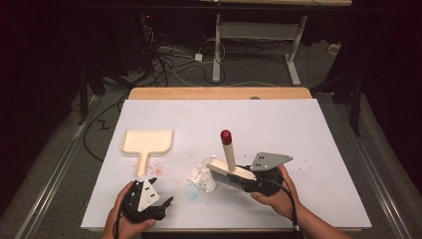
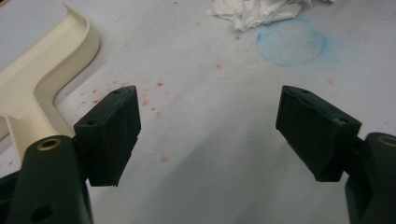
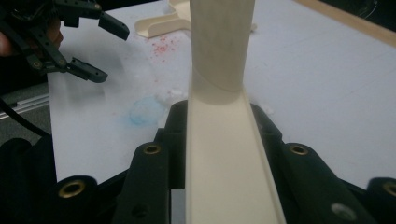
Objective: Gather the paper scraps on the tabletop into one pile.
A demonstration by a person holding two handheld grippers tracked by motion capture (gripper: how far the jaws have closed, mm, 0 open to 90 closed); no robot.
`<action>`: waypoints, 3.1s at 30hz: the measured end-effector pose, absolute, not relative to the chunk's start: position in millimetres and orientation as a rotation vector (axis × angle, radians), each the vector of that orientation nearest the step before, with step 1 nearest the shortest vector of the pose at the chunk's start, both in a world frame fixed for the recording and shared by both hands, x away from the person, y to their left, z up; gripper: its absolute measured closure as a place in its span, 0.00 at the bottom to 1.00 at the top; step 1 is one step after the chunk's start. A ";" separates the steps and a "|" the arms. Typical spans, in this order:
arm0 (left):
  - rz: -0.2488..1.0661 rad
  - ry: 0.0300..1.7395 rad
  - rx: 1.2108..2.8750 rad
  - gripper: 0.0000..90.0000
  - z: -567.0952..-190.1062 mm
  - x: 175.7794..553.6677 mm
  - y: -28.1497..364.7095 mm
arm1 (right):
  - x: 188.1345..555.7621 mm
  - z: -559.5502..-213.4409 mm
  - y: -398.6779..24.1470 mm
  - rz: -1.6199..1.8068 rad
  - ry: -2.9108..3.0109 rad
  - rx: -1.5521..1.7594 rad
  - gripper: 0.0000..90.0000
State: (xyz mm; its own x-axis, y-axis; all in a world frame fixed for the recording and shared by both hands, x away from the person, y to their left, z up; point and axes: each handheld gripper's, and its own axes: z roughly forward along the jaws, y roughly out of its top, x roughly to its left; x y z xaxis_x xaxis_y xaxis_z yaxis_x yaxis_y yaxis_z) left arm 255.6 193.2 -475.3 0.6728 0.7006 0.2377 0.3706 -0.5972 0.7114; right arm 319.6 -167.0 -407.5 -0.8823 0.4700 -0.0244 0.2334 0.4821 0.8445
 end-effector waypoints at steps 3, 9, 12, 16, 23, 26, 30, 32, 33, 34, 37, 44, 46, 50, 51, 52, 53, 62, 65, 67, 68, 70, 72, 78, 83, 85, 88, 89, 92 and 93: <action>0.680 0.818 2.246 0.23 -474.2 254.4 192.4 | 318.5 -401.4 -177.9 1.394 2.470 0.609 0.75; 0.687 0.822 2.244 0.23 -473.6 254.9 192.1 | 308.4 -393.9 -191.8 1.429 2.447 0.565 0.75; 0.690 0.821 2.245 0.23 -473.3 254.9 192.1 | 303.5 -387.5 -193.5 1.472 2.423 0.530 0.75; 0.698 0.836 2.236 0.23 -472.5 256.4 193.6 | 297.5 -388.3 -178.4 1.547 2.437 0.486 0.75; 0.730 0.887 2.157 0.23 -467.4 256.0 203.6 | 290.9 -415.3 -127.4 1.476 2.573 0.356 0.75; 0.723 0.903 2.145 0.23 -467.9 256.5 206.5 | 293.7 -426.3 -114.5 1.464 2.614 0.339 0.75; 0.723 0.893 2.153 0.23 -467.7 255.4 205.5 | 304.9 -438.1 -103.7 1.490 2.595 0.359 0.75; 0.721 0.889 2.158 0.23 -468.1 255.1 204.7 | 312.0 -441.3 -101.5 1.486 2.574 0.373 0.75; 0.718 0.889 2.164 0.23 -468.7 255.4 204.5 | 315.3 -442.0 -100.8 1.479 2.559 0.372 0.75; 0.715 0.889 2.168 0.23 -469.4 255.9 204.3 | 318.9 -442.5 -100.5 1.471 2.556 0.373 0.75; 0.710 0.888 2.177 0.23 -471.0 256.8 203.1 | 328.2 -444.2 -101.6 1.465 2.541 0.393 0.75; 0.708 0.883 2.180 0.23 -470.7 256.7 201.5 | 345.7 -447.2 -106.3 1.507 2.517 0.453 0.75; 0.706 0.883 2.180 0.23 -471.0 256.9 201.5 | 344.1 -444.2 -106.5 1.500 2.506 0.445 0.75; 0.707 0.879 2.186 0.23 -471.2 257.2 201.0 | 342.2 -433.4 -110.9 1.543 2.485 0.444 0.75; 0.718 0.864 2.186 0.23 -470.8 257.9 201.2 | 341.1 -430.3 -111.9 1.551 2.474 0.447 0.75; 0.718 0.861 2.187 0.23 -470.6 257.8 201.2 | 339.8 -426.7 -112.6 1.551 2.462 0.441 0.75; 0.718 0.859 2.188 0.23 -470.5 257.7 201.1 | 338.8 -422.5 -113.7 1.556 2.457 0.435 0.75; 0.703 0.879 2.190 0.23 -471.2 257.4 201.4 | 346.9 -385.5 -141.6 1.596 2.284 0.489 0.75; 0.702 0.877 2.192 0.23 -471.6 257.8 200.2 | 359.1 -385.5 -148.5 1.531 2.231 0.526 0.75; 0.700 0.875 2.190 0.23 -471.5 258.1 200.0 | 369.2 -390.5 -151.0 1.518 2.219 0.574 0.75; 0.699 0.875 2.189 0.23 -471.5 258.4 200.1 | 374.1 -393.7 -150.8 1.489 2.213 0.583 0.75; 0.697 0.876 2.194 0.23 -472.0 259.3 200.1 | 383.2 -402.0 -147.8 1.403 2.190 0.574 0.75; 0.692 0.872 2.196 0.23 -472.2 259.5 199.9 | 394.0 -412.3 -144.7 1.340 2.180 0.574 0.75; 0.689 0.869 2.200 0.23 -473.0 258.8 201.1 | 416.4 -442.1 -133.0 1.260 2.202 0.597 0.75; 0.681 0.871 2.207 0.23 -474.2 258.1 202.4 | 414.5 -450.6 -129.3 1.337 2.250 0.597 0.75; 0.681 0.870 2.210 0.23 -474.3 257.7 202.2 | 407.4 -453.3 -127.1 1.357 2.282 0.546 0.75; 0.699 0.855 2.206 0.23 -473.0 257.6 202.6 | 395.2 -455.8 -125.5 1.359 2.317 0.472 0.75; 0.698 0.858 2.205 0.23 -473.0 257.5 202.5 | 392.0 -456.0 -126.8 1.374 2.329 0.457 0.75; 0.684 0.871 2.208 0.23 -473.8 257.4 200.8 | 384.3 -455.7 -131.5 1.408 2.346 0.414 0.75; 0.697 0.855 2.209 0.23 -473.6 258.4 200.3 | 381.4 -455.4 -133.0 1.415 2.344 0.407 0.75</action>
State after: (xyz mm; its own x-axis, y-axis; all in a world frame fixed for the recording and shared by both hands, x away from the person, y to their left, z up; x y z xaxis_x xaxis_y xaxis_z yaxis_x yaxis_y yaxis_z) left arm 258.4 200.3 -473.6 0.6443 0.7281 0.2341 0.3766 -0.5685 0.7315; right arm 381.4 -133.0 -455.4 -0.8892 0.4271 -0.1639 0.0539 0.4536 0.8896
